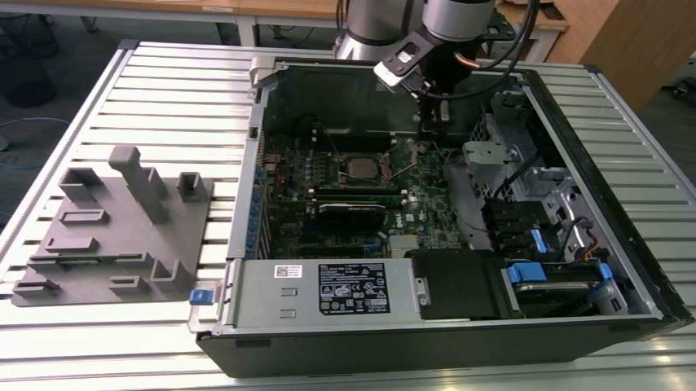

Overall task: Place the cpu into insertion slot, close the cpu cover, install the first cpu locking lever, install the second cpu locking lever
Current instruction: 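Close the cpu cover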

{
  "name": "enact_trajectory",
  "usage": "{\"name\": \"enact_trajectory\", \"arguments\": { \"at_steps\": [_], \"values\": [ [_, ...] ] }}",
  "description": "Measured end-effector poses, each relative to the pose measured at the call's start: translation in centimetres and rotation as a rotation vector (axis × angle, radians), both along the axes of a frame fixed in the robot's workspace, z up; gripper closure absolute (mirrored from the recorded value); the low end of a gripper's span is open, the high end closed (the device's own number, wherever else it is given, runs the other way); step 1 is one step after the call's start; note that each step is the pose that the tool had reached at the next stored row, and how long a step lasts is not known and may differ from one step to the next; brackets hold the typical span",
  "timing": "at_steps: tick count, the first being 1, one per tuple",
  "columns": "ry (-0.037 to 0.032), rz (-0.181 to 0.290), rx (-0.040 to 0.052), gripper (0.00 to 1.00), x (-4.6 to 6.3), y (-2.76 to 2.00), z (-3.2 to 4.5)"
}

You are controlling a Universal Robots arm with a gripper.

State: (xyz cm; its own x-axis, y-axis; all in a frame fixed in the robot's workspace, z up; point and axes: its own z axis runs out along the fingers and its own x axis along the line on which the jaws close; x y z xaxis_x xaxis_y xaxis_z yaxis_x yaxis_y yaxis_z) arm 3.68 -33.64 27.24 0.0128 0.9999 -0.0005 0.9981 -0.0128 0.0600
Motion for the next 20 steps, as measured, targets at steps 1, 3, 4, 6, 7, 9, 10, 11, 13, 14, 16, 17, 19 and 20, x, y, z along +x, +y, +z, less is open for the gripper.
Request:
{"name": "enact_trajectory", "arguments": {
  "at_steps": [1, 3, 4, 6, 7, 9, 10, 11, 13, 14, 16, 17, 19, 20],
  "values": [
    [0.0001, 0.0, -0.0001, 0.89, 0.21, 0.0, -0.01],
    [0.0002, 0.0, -0.0001, 0.89, 0.58, 0.0, -0.03],
    [0.0002, 0.0, -0.0001, 0.89, 0.74, 0.0, -0.04],
    [0.0005, -0.001, -0.0003, 0.89, 0.96, 0.01, -0.05],
    [0.0005, -0.001, -0.0003, 0.89, 0.97, 0.01, -0.05],
    [0.0005, -0.001, -0.0002, 0.89, 0.97, 0.01, -0.05],
    [0.0005, -0.001, -0.0002, 0.89, 0.97, 0.01, -0.05],
    [0.0006, -0.001, -0.0002, 0.89, 0.97, 0.01, -0.05],
    [0.0163, 0.0, 0.0, 0.89, 1.01, 0.0, -0.07],
    [0.0217, 0.0, -0.0002, 0.89, 1.01, 0.0, -0.06],
    [0.0247, -0.001, -0.0004, 0.89, 1.0, 0.0, -0.06],
    [0.0262, -0.001, -0.0004, 0.89, 1.01, 0.01, -0.06],
    [0.0275, 0.0, -0.0002, 0.89, 1.05, 0.01, -0.07],
    [0.0281, 0.0, 0.0001, 0.89, 1.15, 0.01, -0.08]
  ]
}}
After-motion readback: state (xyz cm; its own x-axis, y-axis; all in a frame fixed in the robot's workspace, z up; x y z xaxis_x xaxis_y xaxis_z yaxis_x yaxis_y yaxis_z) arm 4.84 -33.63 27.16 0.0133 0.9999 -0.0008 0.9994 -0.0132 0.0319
